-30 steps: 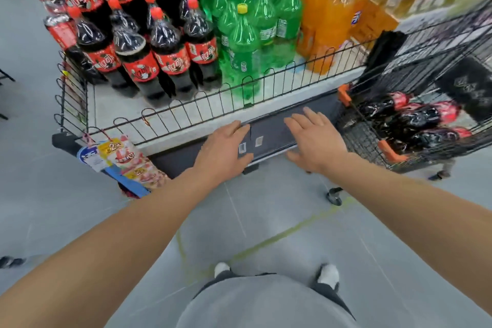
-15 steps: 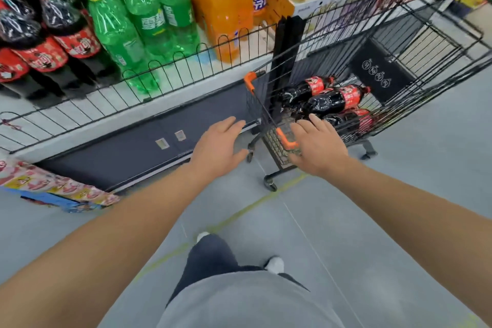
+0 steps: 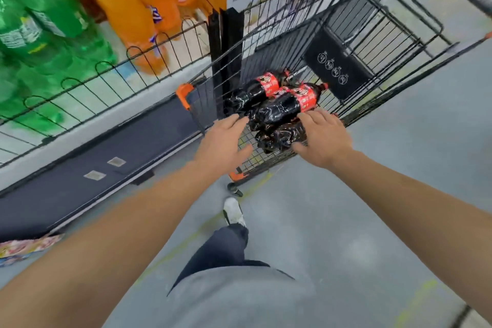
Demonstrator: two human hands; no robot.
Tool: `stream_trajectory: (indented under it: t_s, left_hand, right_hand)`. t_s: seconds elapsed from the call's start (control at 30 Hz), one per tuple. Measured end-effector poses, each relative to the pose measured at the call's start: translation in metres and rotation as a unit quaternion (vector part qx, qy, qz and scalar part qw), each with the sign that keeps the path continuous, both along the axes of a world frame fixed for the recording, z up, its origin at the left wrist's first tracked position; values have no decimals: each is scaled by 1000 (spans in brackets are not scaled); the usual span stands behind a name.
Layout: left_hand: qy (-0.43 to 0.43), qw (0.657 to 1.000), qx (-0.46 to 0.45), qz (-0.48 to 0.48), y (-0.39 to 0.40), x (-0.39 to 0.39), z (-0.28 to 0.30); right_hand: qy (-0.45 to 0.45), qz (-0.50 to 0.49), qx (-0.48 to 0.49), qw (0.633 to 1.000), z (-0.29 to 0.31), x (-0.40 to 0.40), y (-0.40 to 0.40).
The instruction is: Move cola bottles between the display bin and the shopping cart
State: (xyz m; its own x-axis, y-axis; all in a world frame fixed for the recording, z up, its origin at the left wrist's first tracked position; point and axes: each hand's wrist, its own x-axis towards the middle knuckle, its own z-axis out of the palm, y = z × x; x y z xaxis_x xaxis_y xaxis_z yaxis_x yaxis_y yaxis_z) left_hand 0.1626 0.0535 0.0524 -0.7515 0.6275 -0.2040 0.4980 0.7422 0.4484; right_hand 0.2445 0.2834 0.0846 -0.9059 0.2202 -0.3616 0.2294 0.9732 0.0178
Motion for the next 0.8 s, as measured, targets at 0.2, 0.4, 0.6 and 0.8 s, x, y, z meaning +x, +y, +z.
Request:
stream_trajectory:
  t_s: [0.2,0.4,0.6,0.8]
  left_hand:
    - [-29,999,-15,-38,66,-64,-12]
    - [-53,997,-25,-48,120,-110,-33]
    - [-98,992,-82,-18,173,-144,-78]
    - [-146,978,-138,48,220,-162,-128]
  right_hand:
    - [-23,-45,-11,999,-13,-58,61]
    - [-52,-47,-18,997,-44,-105,115]
    - [-88,-46,-62,993,-100,-151,177]
    - [-116,-92,-128,981,-153,-187,233]
